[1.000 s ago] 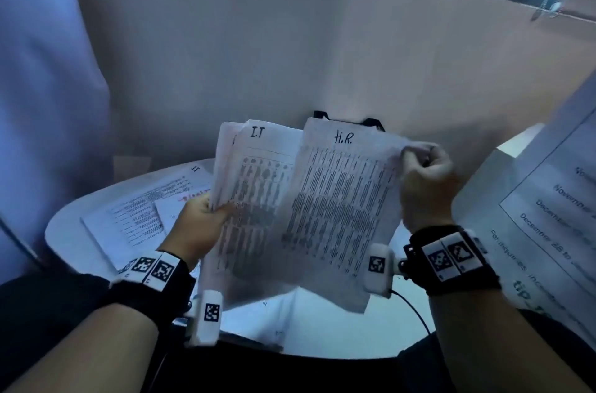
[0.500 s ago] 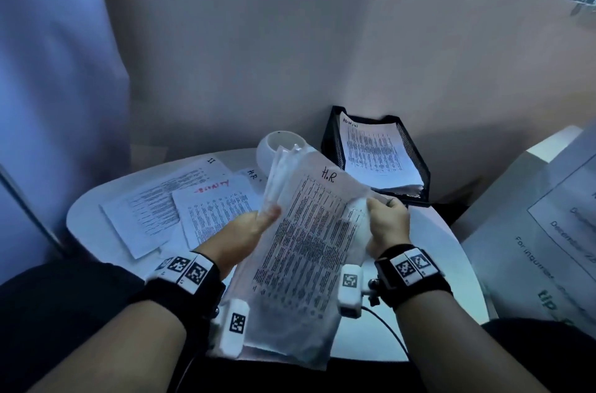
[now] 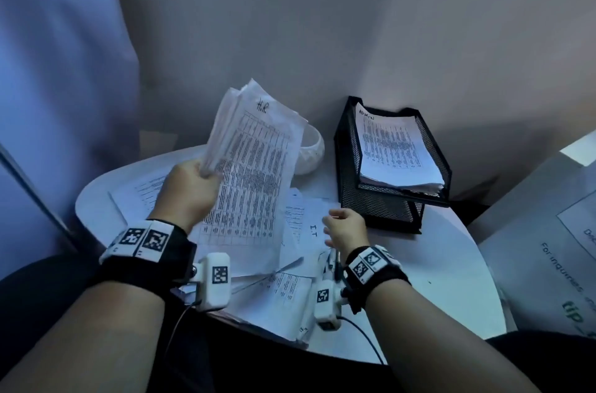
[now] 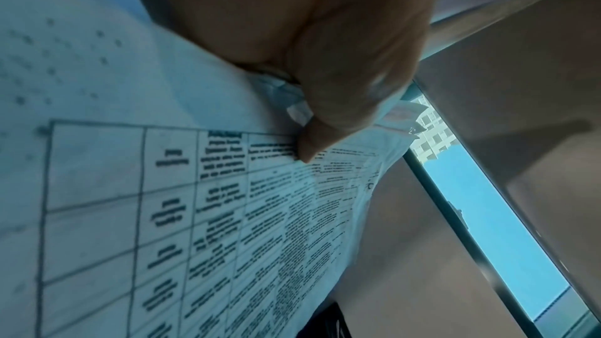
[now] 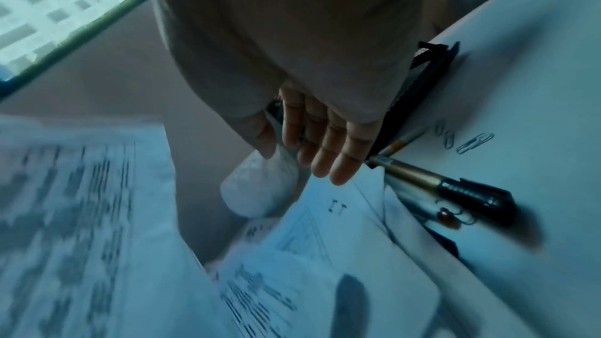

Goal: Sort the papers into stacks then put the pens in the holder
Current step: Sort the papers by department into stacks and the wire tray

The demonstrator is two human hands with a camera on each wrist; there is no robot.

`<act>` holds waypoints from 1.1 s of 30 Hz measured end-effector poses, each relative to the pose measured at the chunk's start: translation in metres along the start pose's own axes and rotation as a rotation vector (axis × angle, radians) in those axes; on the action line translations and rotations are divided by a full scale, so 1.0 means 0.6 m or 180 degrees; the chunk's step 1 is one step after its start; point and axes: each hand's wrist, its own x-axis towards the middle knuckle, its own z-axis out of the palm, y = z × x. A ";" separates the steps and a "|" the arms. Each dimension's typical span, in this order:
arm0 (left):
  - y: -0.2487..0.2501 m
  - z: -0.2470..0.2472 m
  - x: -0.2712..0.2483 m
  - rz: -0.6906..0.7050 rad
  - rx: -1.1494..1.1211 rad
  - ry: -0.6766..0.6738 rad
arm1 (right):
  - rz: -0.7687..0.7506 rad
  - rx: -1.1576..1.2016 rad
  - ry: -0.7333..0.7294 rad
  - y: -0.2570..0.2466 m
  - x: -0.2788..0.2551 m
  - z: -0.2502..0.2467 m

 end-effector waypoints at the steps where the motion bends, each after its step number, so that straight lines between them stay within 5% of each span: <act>1: -0.003 -0.005 0.004 0.0008 0.0021 0.0034 | -0.0047 -0.0386 -0.0063 0.007 0.001 0.016; 8: -0.021 -0.016 0.027 0.0045 -0.0043 0.0007 | -0.0205 -0.2135 -0.0467 0.032 -0.017 0.103; 17: -0.013 -0.023 0.028 0.0119 0.0234 0.0058 | -0.0247 -0.2255 -0.0582 0.031 -0.016 0.137; 21: -0.013 -0.020 0.027 0.0075 0.0246 0.0103 | -0.0426 -0.1621 -0.0176 0.024 0.004 0.066; 25: -0.011 -0.015 0.024 -0.0016 0.0251 0.0144 | -0.0380 -0.0141 0.0157 0.021 0.009 -0.044; 33: -0.019 0.002 0.024 -0.0368 0.0035 0.0441 | -0.0193 0.1556 0.0011 0.019 -0.056 -0.163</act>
